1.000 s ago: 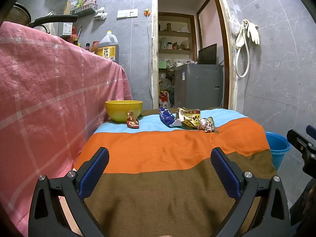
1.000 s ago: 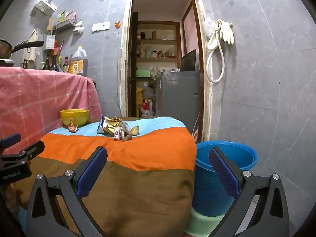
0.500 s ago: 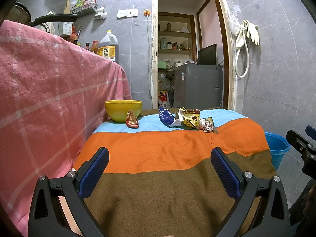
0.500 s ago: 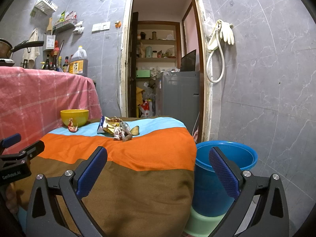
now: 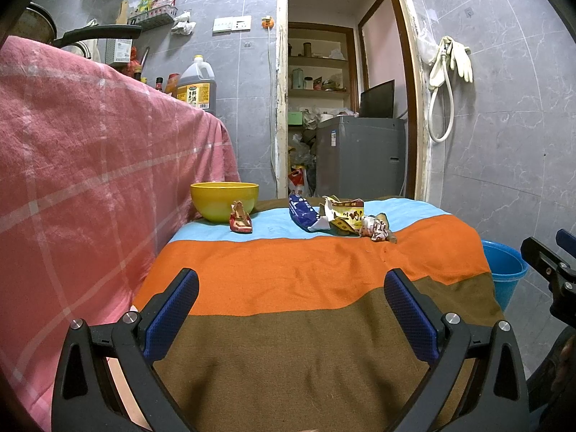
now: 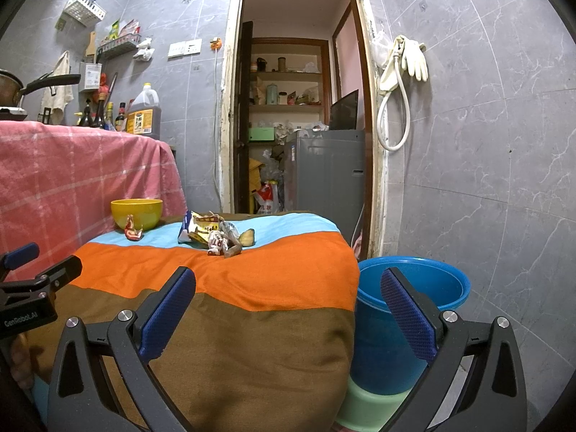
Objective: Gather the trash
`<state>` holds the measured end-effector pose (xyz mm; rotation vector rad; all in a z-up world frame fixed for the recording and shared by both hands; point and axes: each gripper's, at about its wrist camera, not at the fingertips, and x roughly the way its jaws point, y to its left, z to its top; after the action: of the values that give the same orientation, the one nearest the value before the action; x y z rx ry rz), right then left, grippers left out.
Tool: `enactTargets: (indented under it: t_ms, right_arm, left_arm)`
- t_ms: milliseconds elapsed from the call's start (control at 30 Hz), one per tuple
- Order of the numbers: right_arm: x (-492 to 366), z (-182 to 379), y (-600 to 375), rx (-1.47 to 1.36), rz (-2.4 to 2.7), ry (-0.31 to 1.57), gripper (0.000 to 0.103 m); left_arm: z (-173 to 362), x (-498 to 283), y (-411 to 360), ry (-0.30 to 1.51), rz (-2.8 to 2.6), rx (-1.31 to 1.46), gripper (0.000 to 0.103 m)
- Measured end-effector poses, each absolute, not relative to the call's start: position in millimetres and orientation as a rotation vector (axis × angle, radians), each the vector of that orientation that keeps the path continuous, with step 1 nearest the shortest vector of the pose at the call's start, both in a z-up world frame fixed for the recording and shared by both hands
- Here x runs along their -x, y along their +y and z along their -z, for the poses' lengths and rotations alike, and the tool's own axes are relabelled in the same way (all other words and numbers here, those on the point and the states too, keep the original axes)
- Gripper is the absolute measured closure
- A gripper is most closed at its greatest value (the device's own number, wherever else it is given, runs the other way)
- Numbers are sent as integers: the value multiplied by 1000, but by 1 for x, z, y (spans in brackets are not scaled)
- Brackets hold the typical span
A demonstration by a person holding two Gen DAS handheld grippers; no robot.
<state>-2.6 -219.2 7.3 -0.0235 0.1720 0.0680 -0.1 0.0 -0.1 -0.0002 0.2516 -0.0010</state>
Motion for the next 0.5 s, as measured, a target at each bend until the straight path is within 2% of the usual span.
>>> enactTargets:
  t_ms: [500]
  right_arm:
    - [2,-7,-219,23,-68,173,0]
  left_arm:
    - [0,0,0,251,1,2,2]
